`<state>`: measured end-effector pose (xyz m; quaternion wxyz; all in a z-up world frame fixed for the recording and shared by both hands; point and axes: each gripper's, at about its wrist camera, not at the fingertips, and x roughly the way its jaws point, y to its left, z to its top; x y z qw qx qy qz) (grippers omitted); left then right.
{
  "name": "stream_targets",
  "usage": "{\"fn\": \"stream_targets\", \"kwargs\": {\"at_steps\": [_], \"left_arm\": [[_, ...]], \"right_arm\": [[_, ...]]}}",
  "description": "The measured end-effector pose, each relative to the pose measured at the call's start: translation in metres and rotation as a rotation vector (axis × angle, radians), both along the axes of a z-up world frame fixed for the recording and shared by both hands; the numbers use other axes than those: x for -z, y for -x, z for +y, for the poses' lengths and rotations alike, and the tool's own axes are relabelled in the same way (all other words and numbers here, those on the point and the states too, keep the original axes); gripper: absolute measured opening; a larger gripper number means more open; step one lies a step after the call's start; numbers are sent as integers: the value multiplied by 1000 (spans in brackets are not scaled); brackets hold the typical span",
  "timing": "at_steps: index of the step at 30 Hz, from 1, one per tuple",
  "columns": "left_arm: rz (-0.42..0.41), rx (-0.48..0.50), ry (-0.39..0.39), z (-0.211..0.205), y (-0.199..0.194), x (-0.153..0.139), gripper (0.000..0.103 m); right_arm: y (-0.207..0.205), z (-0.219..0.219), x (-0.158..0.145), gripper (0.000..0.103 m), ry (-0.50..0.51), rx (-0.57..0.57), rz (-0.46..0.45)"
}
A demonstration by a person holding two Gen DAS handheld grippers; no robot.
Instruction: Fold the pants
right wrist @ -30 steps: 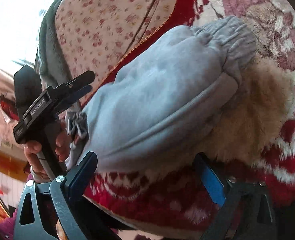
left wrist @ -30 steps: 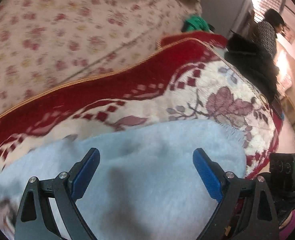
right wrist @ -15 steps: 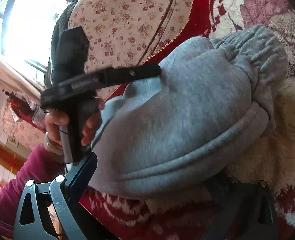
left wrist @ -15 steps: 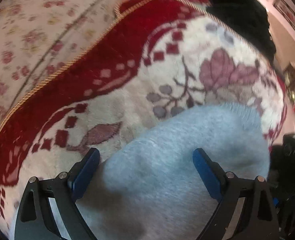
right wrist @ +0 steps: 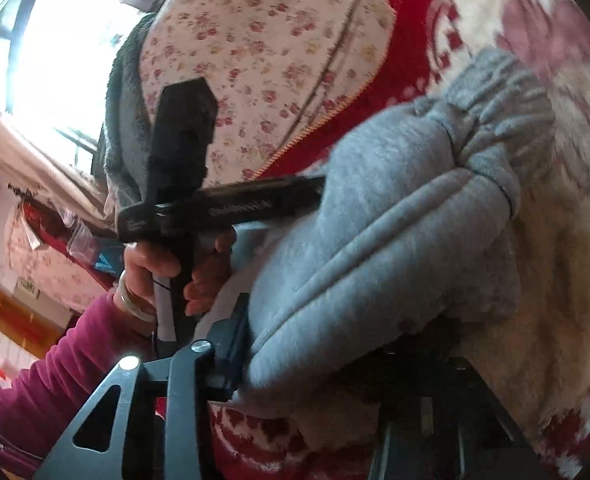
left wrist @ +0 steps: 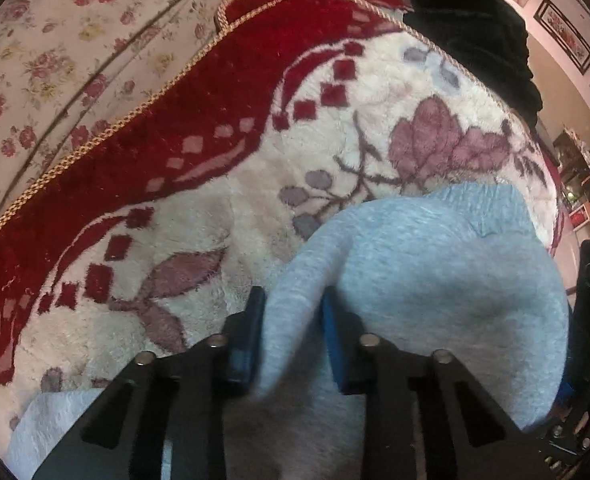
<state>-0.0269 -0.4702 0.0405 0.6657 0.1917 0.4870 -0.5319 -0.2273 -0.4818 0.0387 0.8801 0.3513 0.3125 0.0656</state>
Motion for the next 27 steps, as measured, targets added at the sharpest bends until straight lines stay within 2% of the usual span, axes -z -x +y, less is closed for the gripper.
{"fn": "stream_targets", "kwargs": {"at_steps": [5, 14, 16, 19, 21, 23, 27], "left_arm": [[-9, -35, 76, 18, -2, -29, 20], [-110, -143, 233, 89, -18, -118, 17], [-140, -179, 267, 115, -21, -138, 11], [-155, -244, 325, 163, -29, -161, 10], [-182, -308, 332, 202, -34, -170, 8], [-177, -360, 339, 233, -36, -170, 6], [-181, -527, 335, 319, -39, -156, 6]], "right_arm": [[0, 14, -27, 38, 78, -15, -50], [-9, 67, -102, 35, 263, -115, -170], [-14, 89, -118, 34, 321, -152, -191], [-26, 125, -135, 33, 393, -221, -217], [-36, 151, -143, 32, 431, -269, -232], [-46, 178, -148, 31, 456, -320, -247], [-70, 232, -146, 31, 499, -434, -253]]}}
